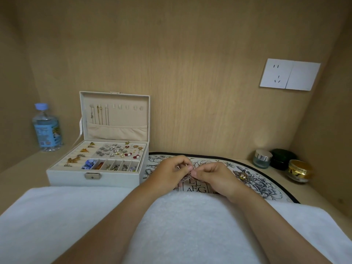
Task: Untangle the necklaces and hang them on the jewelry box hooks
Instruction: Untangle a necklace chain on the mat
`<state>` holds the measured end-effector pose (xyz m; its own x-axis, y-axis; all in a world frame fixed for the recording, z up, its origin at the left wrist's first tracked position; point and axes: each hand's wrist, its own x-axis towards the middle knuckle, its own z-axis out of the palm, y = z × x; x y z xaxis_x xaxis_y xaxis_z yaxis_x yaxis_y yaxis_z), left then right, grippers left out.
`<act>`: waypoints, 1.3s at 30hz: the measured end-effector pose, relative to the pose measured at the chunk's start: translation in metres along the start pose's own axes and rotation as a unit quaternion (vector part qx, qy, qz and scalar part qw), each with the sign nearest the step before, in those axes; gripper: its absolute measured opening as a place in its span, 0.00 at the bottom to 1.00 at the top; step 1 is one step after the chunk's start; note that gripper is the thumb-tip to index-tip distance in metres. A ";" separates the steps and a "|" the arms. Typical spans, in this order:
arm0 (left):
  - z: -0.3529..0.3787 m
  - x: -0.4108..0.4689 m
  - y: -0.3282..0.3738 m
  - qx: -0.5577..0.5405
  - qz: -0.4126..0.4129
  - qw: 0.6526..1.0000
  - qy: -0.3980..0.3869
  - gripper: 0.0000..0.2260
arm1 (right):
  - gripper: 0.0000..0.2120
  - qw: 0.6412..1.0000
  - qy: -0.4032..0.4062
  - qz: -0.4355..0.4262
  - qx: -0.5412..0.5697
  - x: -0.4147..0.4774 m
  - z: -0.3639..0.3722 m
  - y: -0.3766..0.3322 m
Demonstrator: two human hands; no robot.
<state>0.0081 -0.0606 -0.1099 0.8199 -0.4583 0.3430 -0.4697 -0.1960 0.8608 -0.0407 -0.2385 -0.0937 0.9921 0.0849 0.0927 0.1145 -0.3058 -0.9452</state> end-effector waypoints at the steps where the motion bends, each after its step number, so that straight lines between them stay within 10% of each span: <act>1: 0.001 0.000 0.000 0.002 0.007 1.000 0.006 0.06 | 0.07 1.000 0.009 0.011 0.011 -0.001 0.000 -0.002; 9: 0.000 0.002 -0.007 0.052 0.033 0.998 0.023 0.16 | 0.08 0.997 0.042 0.046 0.055 0.002 -0.004 0.003; 14: 0.002 0.000 -0.004 0.011 0.020 1.000 0.014 0.02 | 0.12 0.994 0.042 0.042 0.087 0.003 -0.004 0.005; 39: -0.002 0.000 -0.002 -0.070 -0.038 0.996 -0.029 0.04 | 0.05 0.997 -0.006 0.003 0.073 0.001 -0.005 0.006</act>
<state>0.0100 -0.0586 -0.1113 0.8286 -0.4975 0.2566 -0.3543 -0.1111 0.9285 -0.0387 -0.2450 -0.0977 0.9920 0.0950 0.0836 0.0986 -0.1660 -0.9812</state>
